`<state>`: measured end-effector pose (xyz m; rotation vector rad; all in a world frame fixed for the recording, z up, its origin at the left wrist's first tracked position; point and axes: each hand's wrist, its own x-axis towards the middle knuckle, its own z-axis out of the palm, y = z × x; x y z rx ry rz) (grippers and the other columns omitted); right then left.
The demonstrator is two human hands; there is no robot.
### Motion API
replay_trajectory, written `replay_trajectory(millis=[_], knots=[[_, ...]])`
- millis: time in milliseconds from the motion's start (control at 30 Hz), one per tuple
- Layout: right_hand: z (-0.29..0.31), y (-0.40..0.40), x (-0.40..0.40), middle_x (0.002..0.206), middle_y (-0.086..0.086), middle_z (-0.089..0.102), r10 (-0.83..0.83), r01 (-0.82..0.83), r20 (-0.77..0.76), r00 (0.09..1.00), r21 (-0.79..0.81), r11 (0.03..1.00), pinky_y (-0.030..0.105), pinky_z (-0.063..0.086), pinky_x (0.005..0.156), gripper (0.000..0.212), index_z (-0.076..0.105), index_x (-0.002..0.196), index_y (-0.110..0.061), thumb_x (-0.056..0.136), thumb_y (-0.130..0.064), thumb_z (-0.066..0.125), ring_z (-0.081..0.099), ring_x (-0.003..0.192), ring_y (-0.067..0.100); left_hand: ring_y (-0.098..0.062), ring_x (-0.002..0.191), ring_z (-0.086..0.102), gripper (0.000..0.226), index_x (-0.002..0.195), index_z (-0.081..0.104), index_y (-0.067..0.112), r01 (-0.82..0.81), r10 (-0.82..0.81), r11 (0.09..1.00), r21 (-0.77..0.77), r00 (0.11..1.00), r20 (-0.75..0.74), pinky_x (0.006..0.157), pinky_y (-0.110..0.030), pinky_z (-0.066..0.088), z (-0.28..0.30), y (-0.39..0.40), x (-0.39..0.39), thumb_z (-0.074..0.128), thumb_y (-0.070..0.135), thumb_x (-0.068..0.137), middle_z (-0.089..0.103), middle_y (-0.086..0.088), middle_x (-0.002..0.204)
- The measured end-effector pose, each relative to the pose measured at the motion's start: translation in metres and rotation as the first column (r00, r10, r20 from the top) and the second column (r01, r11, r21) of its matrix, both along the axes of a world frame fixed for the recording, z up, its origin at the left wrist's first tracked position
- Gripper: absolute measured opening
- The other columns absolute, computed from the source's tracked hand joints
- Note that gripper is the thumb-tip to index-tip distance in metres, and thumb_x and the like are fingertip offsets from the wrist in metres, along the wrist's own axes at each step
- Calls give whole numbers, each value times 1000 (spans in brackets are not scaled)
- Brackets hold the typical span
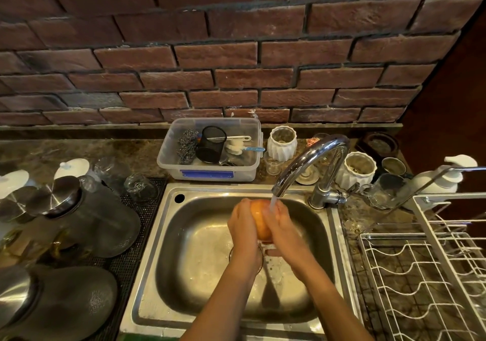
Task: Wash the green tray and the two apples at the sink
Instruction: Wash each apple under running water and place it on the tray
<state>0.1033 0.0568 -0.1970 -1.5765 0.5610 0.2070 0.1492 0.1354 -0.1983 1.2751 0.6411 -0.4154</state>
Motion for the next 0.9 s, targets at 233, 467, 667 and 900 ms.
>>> replay_trajectory(millis=[233, 467, 667, 900], knots=[[-11, -1, 3, 114, 9, 61, -229, 231, 38, 973, -66, 971, 25, 55, 54, 37, 48, 123, -32, 99, -58, 35, 70, 88, 22, -20, 102, 65, 43, 120, 59, 37, 292, -302, 953, 86, 943, 143, 68, -32, 61, -5, 5, -8, 56, 65, 87, 63, -2, 118], [-19, -14, -2, 78, 23, 74, -245, 369, -317, 916, 428, 825, 21, 42, 32, 81, 57, 117, -7, 86, -80, 39, 58, 43, 22, -20, 121, 59, 80, 133, 45, 59, 535, -517, 842, 72, 763, 388, 88, -37, 60, -18, 31, -19, 87, 55, 64, 46, 11, 142], [-18, -8, -1, 74, 21, 72, -181, 362, -381, 907, 483, 798, 20, 42, 30, 85, 55, 121, -4, 86, -79, 38, 56, 39, 20, -23, 120, 63, 96, 133, 48, 53, 618, -565, 785, -28, 735, 376, 91, -41, 57, -30, 50, -18, 98, 33, 54, 50, -3, 141], [-7, -6, 1, 114, 22, 69, -235, 374, -341, 910, 435, 819, 51, 63, 71, 61, 48, 128, -19, 94, -68, 38, 75, 85, 38, -23, 119, 60, 96, 133, 48, 46, 470, -492, 870, 148, 811, 317, 90, -44, 60, -20, 40, -15, 95, 44, 50, 56, 3, 134]])
